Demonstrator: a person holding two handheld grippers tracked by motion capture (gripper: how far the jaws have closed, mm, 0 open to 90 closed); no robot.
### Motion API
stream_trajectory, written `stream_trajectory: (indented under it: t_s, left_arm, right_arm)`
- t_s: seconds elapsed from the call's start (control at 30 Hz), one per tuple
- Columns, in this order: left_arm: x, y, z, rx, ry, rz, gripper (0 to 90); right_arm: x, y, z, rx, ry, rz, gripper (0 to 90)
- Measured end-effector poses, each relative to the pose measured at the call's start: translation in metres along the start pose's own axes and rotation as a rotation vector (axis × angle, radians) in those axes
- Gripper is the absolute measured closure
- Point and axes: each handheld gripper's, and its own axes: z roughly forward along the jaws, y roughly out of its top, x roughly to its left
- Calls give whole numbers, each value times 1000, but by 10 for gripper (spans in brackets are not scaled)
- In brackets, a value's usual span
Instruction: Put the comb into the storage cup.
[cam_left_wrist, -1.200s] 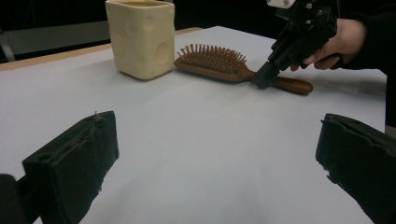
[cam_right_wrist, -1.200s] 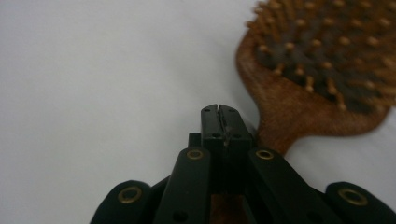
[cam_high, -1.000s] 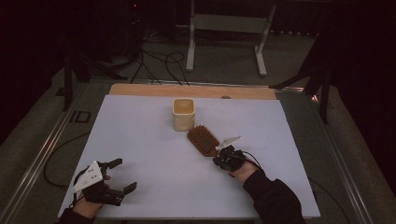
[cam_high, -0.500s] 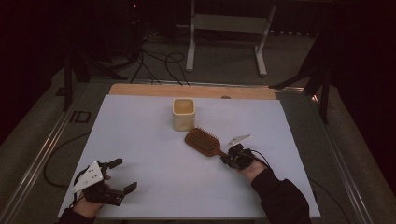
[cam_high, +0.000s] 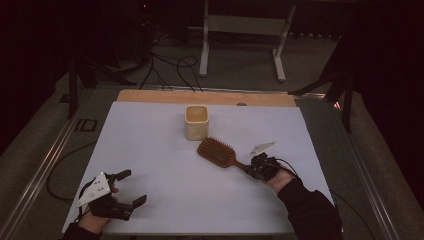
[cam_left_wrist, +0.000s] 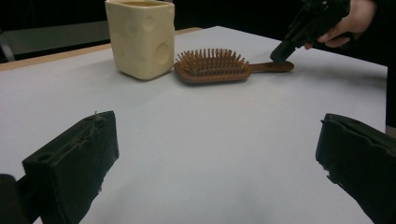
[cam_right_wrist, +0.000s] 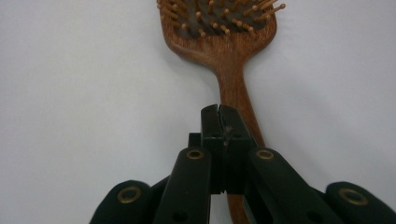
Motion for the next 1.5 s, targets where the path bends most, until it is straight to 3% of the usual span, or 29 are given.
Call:
stream_trajectory:
  t_s: [0.3, 0.57, 1.5]
  left_arm:
    - [0, 0, 0, 2, 0, 1, 1]
    - [0, 0, 0, 2, 1, 1, 0]
    - [0, 0, 0, 1, -2, 1, 1]
  right_arm:
    - [-6, 4, -15, 39, 1, -32, 899]
    - [-12, 11, -21, 68, -3, -52, 846]
    - [-8, 40, -3, 204, 42, -149, 265]
